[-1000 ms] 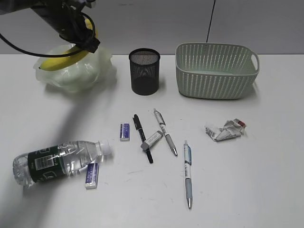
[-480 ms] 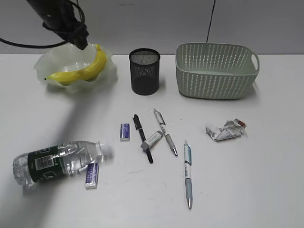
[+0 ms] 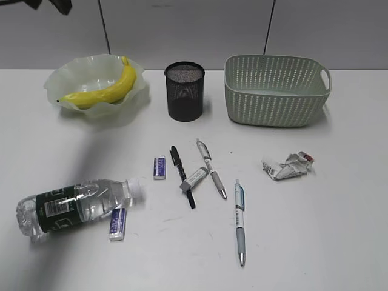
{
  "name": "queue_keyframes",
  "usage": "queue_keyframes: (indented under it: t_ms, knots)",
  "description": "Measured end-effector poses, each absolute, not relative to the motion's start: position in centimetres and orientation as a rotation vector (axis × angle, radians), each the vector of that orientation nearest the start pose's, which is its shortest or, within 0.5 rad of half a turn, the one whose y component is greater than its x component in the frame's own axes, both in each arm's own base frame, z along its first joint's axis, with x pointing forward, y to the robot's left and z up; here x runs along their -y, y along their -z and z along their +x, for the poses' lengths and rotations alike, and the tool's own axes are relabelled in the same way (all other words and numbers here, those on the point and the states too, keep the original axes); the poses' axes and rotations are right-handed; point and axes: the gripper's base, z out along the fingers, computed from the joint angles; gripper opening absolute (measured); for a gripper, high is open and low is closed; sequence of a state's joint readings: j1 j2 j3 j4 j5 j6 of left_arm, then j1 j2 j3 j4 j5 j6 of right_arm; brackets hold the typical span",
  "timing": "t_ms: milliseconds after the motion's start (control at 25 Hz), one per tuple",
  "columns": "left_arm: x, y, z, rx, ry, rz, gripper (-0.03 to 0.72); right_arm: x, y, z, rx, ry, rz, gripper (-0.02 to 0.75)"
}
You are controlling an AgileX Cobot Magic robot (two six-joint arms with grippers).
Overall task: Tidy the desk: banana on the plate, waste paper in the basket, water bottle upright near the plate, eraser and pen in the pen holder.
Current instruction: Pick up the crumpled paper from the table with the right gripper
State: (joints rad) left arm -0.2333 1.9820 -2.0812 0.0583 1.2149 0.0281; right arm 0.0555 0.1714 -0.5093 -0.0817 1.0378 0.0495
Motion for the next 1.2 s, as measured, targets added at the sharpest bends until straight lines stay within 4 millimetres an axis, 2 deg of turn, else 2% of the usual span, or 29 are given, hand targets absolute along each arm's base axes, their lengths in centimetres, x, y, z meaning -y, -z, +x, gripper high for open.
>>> queue_keyframes:
  t_ms: [160, 280, 400, 520, 800, 1040, 1200]
  knots:
    - [8.8, -39.5, 39.0, -2.511, 0.019, 0.293, 0.433, 0.5, -28.0, 2.2, -2.181, 0.041, -0.012, 0.494]
    - [8.0, -40.7, 35.6, -2.514, 0.024, 0.286, 0.419, 0.5, -28.0, 2.2, -2.181, 0.040, -0.012, 0.494]
    - [7.3, -40.5, 32.1, -2.551, 0.038, 0.286, 0.414, 0.5, -28.0, 2.2, -2.180, 0.033, -0.025, 0.494]
    - [6.8, -39.4, 28.5, -2.602, 0.076, 0.288, 0.413, 0.4, -28.0, 2.2, -2.180, 0.016, -0.058, 0.494]
    - [4.9, -35.2, 20.3, -2.667, 0.079, 0.294, 0.409, 0.4, -28.0, 2.3, -2.179, 0.009, -0.071, 0.494]
    - [3.3, -31.9, 13.9, -2.487, 0.104, 0.274, 0.403, 0.3, -28.0, 2.2, -2.179, 0.003, -0.089, 0.494]
    - [2.3, -30.2, 9.5, -2.364, 0.130, 0.258, 0.403, -0.1, -28.0, 2.2, -2.176, -0.016, -0.166, 0.494]
